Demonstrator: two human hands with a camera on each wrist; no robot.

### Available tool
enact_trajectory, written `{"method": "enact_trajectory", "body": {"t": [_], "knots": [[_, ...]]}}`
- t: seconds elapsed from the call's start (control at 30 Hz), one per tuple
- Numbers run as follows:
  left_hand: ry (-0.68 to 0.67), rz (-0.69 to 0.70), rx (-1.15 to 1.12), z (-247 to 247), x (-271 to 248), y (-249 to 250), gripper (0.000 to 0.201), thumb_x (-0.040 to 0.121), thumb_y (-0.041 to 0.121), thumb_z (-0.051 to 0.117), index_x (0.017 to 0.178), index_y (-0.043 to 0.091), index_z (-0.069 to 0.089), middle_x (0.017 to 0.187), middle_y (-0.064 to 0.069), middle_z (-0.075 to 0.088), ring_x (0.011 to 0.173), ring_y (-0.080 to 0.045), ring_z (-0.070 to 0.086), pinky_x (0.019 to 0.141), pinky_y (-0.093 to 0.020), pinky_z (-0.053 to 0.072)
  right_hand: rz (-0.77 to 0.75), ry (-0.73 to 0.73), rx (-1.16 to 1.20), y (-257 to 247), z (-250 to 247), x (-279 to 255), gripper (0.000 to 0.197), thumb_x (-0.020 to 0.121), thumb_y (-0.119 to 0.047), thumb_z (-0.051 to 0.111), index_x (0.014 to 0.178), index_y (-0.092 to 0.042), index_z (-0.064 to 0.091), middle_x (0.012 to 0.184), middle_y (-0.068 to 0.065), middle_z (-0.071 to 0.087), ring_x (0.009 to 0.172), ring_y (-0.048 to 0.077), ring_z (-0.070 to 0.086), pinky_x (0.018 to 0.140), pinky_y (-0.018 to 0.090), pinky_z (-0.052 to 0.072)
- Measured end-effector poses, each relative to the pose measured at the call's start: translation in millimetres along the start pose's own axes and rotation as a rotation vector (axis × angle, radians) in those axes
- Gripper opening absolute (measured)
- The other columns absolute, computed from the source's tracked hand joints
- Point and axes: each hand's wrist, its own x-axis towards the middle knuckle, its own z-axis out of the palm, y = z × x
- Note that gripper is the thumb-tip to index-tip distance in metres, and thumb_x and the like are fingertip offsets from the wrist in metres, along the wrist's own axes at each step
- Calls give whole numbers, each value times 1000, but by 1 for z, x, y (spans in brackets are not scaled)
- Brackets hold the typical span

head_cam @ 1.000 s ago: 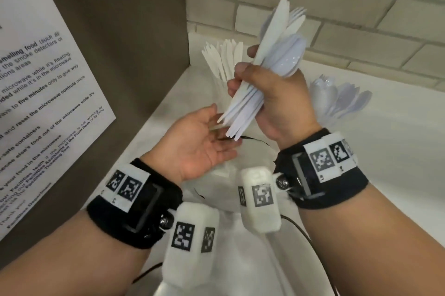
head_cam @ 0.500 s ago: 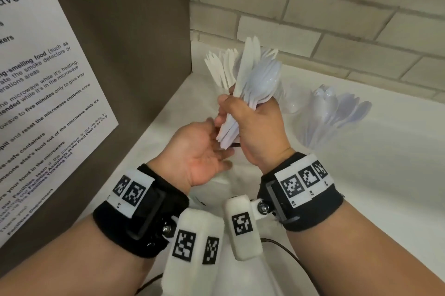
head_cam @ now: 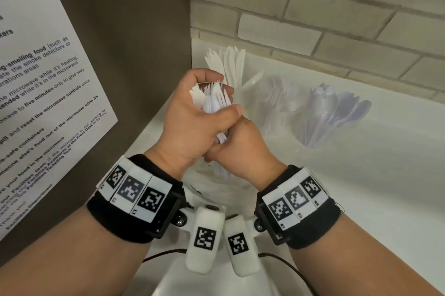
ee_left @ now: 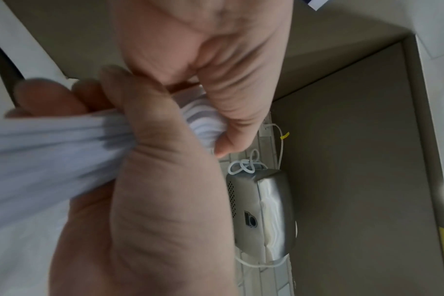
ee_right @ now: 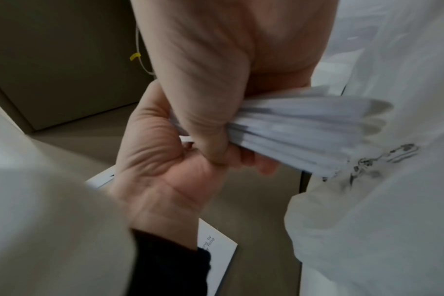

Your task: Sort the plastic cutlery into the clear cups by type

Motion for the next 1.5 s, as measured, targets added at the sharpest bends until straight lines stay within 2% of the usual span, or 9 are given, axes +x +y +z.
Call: {"method": "enact_trajectory", "body": {"t": [0.13,0.27,0.4,0.6,0.7,0.83,1.0,1.17,1.5], "knots": [[27,-28,-91,2,1,4,35,70,-5,67,92,20,56,80,4,68,80,-12,64,79,-33,54,69,-38,142,-3,-7,-3,48,64,-12,81,105,-17,56,88,-4,65,78,6,63,64,13,49],[114,-34,-263,-2,9,9,34,76,-13,62,93,15,55,80,-1,64,76,-13,61,73,-27,52,172,-158,196,3,-11,-10,46,56,-16,86,93,-19,60,85,6,68,75,23,67,69,36,56],[169,-86,-341,1,10,10,35,75,-8,65,101,14,54,84,-2,65,76,-13,62,71,-28,52,276,-206,407,7,-6,-15,23,73,-9,76,81,-14,56,64,4,57,49,20,55,47,30,46],[-130,-268,-250,-10,4,-6,106,48,35,93,136,17,38,119,-3,63,112,-14,62,85,-23,51,254,39,303,11,-6,-9,16,77,-15,67,70,-20,54,52,-11,49,45,7,44,49,25,36],[-258,-394,-80,-3,-5,-10,76,58,45,86,122,14,57,112,-3,71,107,-12,66,83,-20,52,180,25,190,8,-6,-7,9,80,-16,65,73,-19,60,54,-12,54,50,5,51,50,24,40],[-64,-437,-101,1,-3,-13,15,85,29,68,89,15,73,100,-6,74,87,-9,70,76,-25,53,161,-56,182,3,-2,-14,8,79,-15,69,80,-15,61,63,0,64,53,17,63,53,33,55],[81,-368,-238,-13,2,-15,16,93,16,56,87,13,70,94,-2,73,92,-14,69,80,-32,54,187,-129,72,7,-28,-5,44,65,-54,77,95,-24,67,91,-9,70,83,6,67,78,31,56],[-156,-356,-95,-16,-8,-18,9,94,14,56,89,16,64,67,0,63,52,-14,54,56,-30,51,31,287,292,-13,-59,17,7,86,-20,66,81,-23,63,75,-5,64,56,12,61,56,32,51],[-374,-271,64,-21,-16,-30,32,86,19,54,116,23,62,77,16,60,71,-19,48,76,-32,47,-280,103,37,-26,-76,29,21,86,-13,65,92,-33,64,107,-8,58,73,6,56,72,17,46]]}}
